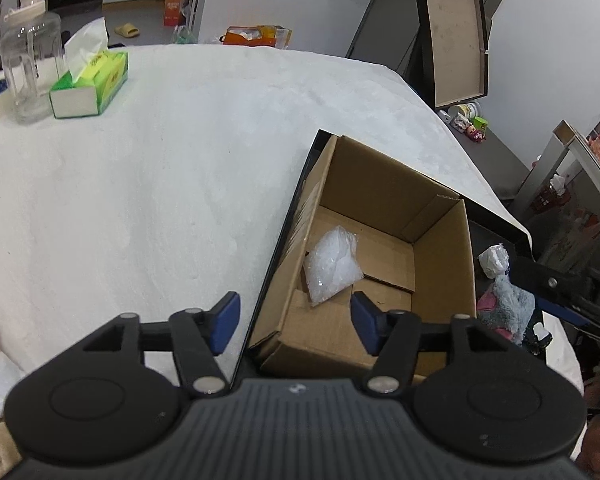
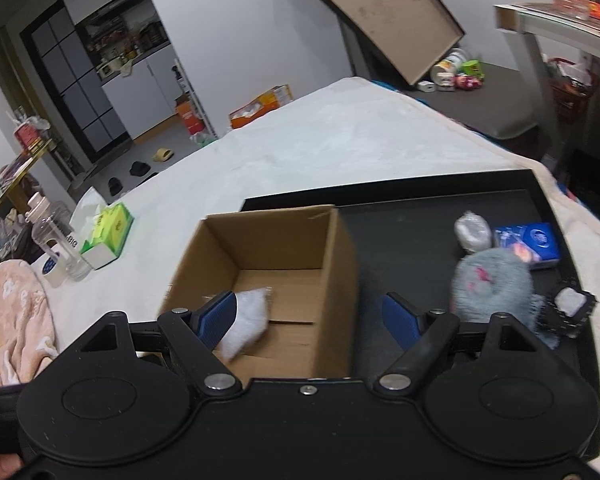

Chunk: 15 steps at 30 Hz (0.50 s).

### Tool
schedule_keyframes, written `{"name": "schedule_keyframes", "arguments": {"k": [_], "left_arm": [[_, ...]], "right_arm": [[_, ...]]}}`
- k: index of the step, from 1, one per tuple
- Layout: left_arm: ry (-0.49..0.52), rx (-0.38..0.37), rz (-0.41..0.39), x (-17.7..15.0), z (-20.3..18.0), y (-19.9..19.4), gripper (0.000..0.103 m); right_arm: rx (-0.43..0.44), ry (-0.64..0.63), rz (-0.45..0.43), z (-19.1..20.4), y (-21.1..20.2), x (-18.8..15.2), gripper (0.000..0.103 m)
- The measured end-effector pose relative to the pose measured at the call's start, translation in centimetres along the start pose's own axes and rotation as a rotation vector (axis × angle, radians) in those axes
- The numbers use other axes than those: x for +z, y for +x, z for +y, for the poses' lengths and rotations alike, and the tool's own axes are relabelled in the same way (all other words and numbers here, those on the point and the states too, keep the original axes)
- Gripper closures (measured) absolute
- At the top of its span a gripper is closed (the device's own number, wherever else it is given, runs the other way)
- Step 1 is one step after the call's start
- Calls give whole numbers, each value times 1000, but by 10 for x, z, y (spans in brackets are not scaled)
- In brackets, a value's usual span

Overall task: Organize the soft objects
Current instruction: 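Move the right tool to the grey plush toy and grasp it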

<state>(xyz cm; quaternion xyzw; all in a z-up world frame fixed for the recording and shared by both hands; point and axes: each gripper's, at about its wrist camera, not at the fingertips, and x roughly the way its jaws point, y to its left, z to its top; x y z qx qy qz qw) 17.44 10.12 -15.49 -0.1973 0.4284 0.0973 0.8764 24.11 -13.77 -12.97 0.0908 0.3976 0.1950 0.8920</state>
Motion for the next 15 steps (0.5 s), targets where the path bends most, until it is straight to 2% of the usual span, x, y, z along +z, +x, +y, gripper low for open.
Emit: {"name": "schedule_keyframes", "arguments": {"k": [5,12,15], "left_arm": [[40,47,-20,0,-11,-3,19],[54,93,-12,3,-21,1,16],[58,105,-10,2,-27,3,15]], "right_arm": [[-30,8,-4,-23,-5,-1,23],[-61,39,-12,-56,-3,5,23],[-71,53,-23,-68,2,0,15]]}}
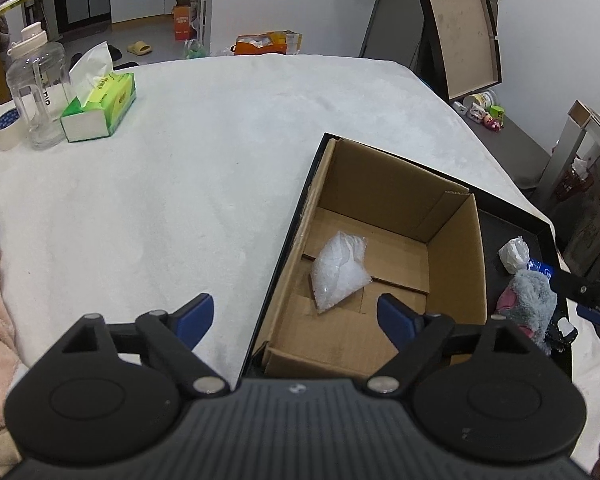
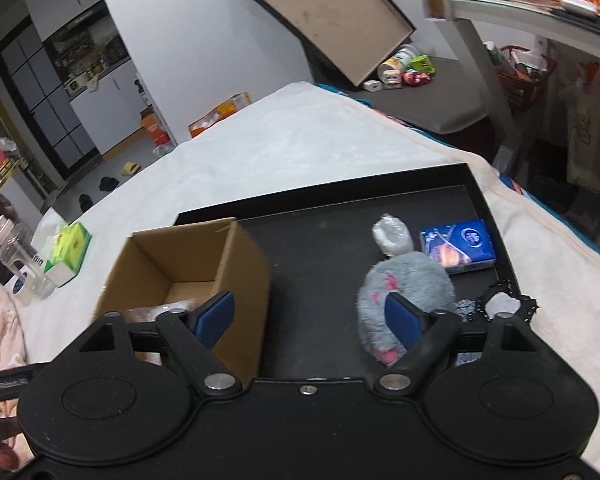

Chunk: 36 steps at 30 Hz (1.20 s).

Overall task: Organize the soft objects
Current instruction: 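Move the right tool to the grey plush toy and grasp it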

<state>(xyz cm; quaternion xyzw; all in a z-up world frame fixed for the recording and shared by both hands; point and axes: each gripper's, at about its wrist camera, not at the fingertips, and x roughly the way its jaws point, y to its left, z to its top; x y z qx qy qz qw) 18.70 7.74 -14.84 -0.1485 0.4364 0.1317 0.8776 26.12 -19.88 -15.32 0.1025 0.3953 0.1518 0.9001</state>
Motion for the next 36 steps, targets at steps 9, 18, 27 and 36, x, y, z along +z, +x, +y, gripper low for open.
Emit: {"name": "schedule_keyframes", "arguments": {"k": [9,18,27,36], "left_arm": [[54,41,-16,2,-18,7,15],[88,102,-9,4,-27,20,15],[105,118,10,5,-37,30,15],[107,111,10,5,-36,29,15]], "right_arm": [[-36,0,-25,-28,15,-13,13],[-70,28,8,-49,40,-24,11],[-105,40,41,-51,63,-34,11],[-146,22,2,-51,62,-35,37]]}}
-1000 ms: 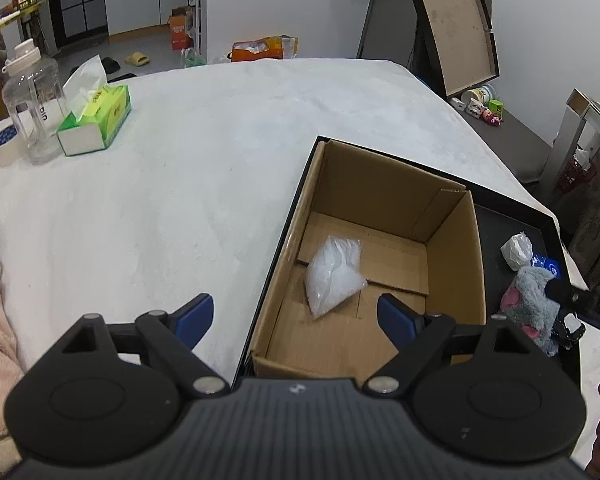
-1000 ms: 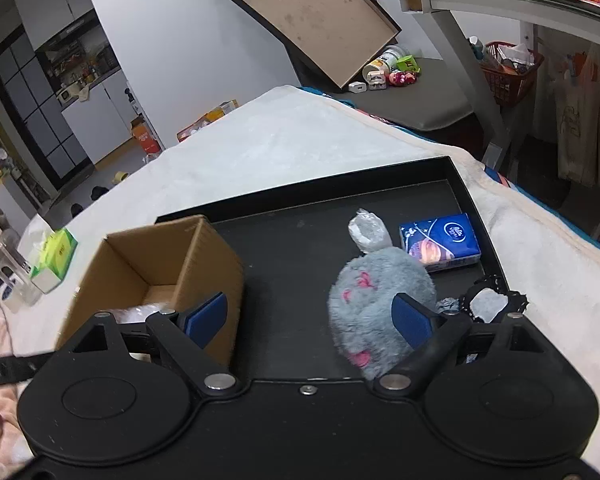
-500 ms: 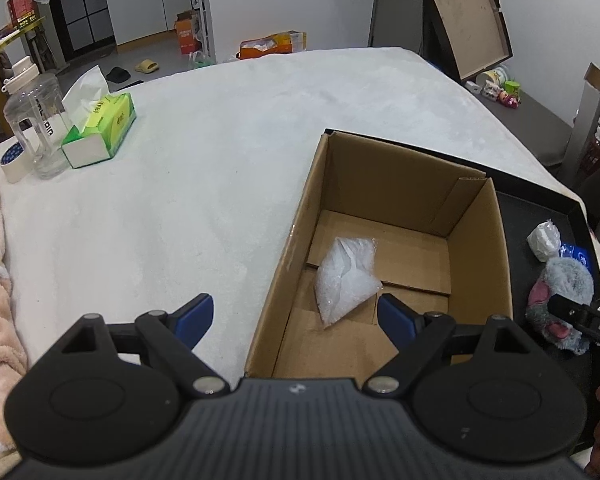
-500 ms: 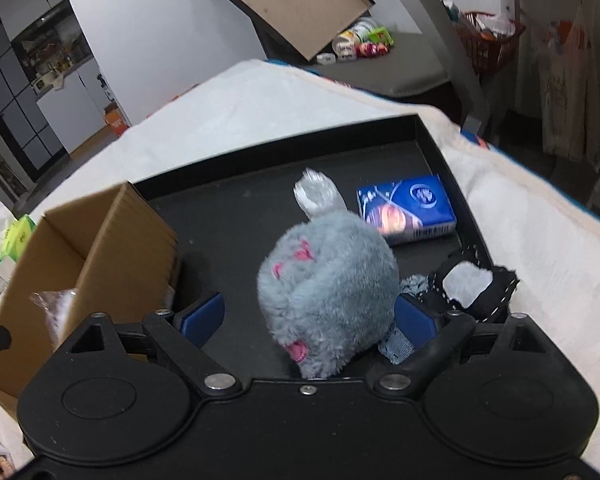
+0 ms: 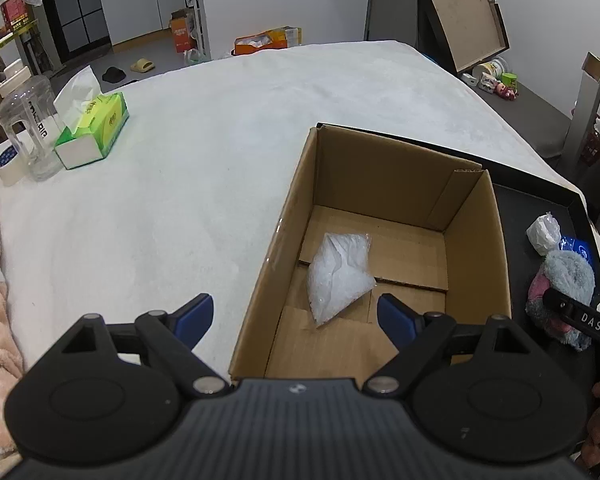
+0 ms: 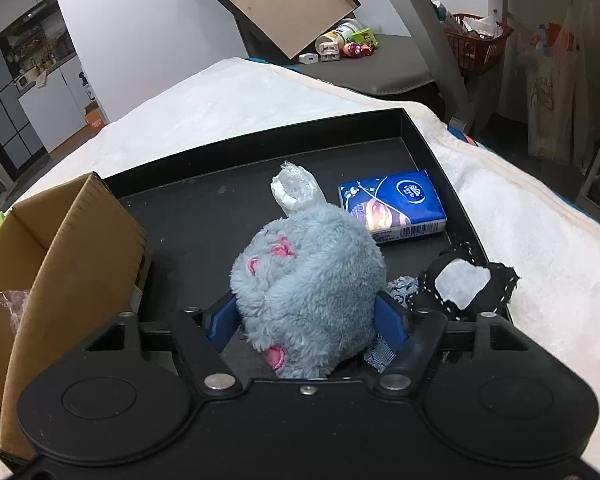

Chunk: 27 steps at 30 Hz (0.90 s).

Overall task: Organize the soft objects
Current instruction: 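Move the right tool to the grey plush toy and grasp it, then carry the grey plush toy with the right tool into the box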

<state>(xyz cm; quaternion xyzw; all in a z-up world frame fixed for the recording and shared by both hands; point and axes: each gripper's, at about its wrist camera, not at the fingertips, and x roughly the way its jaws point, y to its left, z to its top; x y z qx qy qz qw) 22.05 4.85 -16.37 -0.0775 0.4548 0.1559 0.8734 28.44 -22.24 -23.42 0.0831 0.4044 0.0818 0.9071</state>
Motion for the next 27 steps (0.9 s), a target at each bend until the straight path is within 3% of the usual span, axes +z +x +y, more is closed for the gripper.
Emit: {"name": "schedule_keyframes", "arguments": {"k": [13,27], "left_arm": [[-49,-39,-26,10,17,-16,15],[-83,-124,-57,12,33,-26,15]], "right_arm": [[5,14,16,7,-10,4,42],[41,-31,-34,45,-43,24,42]]}}
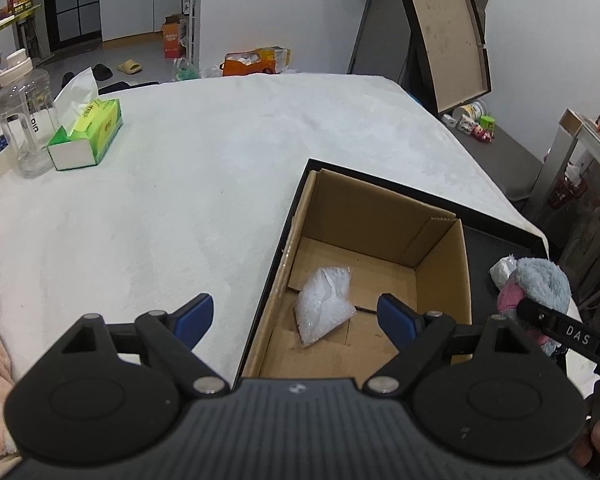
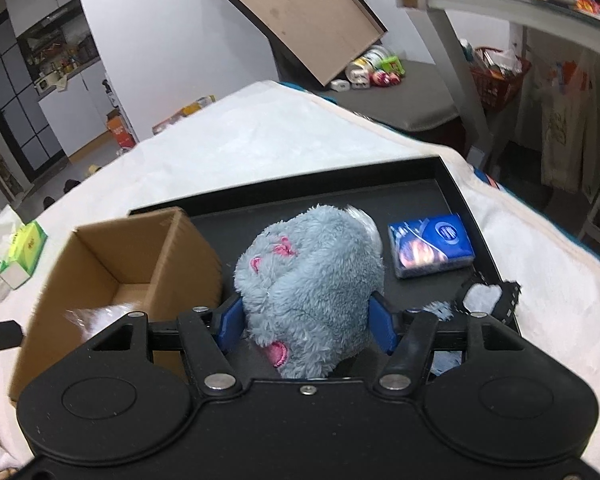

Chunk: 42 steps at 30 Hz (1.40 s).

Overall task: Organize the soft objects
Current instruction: 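Carry the grey plush toy with the right tool into the box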

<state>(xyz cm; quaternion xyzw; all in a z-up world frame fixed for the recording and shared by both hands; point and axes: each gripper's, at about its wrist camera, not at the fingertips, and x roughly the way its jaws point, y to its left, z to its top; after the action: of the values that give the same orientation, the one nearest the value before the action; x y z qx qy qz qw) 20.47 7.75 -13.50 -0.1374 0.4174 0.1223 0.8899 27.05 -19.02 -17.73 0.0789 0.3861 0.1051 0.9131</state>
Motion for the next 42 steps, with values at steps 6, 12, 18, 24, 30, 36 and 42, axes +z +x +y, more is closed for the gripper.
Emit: {"name": "schedule_keyframes", "arguments": {"k": [6,12,18,24,30,36,42], "left_arm": [[-20,-27,-8,-2,9,-3,15],[-23,-59,-15,-5,13,-5,16],[-39,-91,-16,-8,20,-3,19],[-58,-94,-13,-12,29,2,37],[-89,-88,-4,-19,44,10,54],[-104,-113,16,-25,52,17,71],[-117,-156,25,-29,58,23,82]], "right_arm": [[19,-23,-26,19,-10,10,42],[36,-39,-47,38,-19,15,41],[48,-55,-52,58,-22,16,41],[56,-81,-49,80,-22,15,41],[58,-110,-45,98,-20,12,41],[64,-140,-40,115,-15,10,41],[67,-168,-28,130,-4,7,41]]}}
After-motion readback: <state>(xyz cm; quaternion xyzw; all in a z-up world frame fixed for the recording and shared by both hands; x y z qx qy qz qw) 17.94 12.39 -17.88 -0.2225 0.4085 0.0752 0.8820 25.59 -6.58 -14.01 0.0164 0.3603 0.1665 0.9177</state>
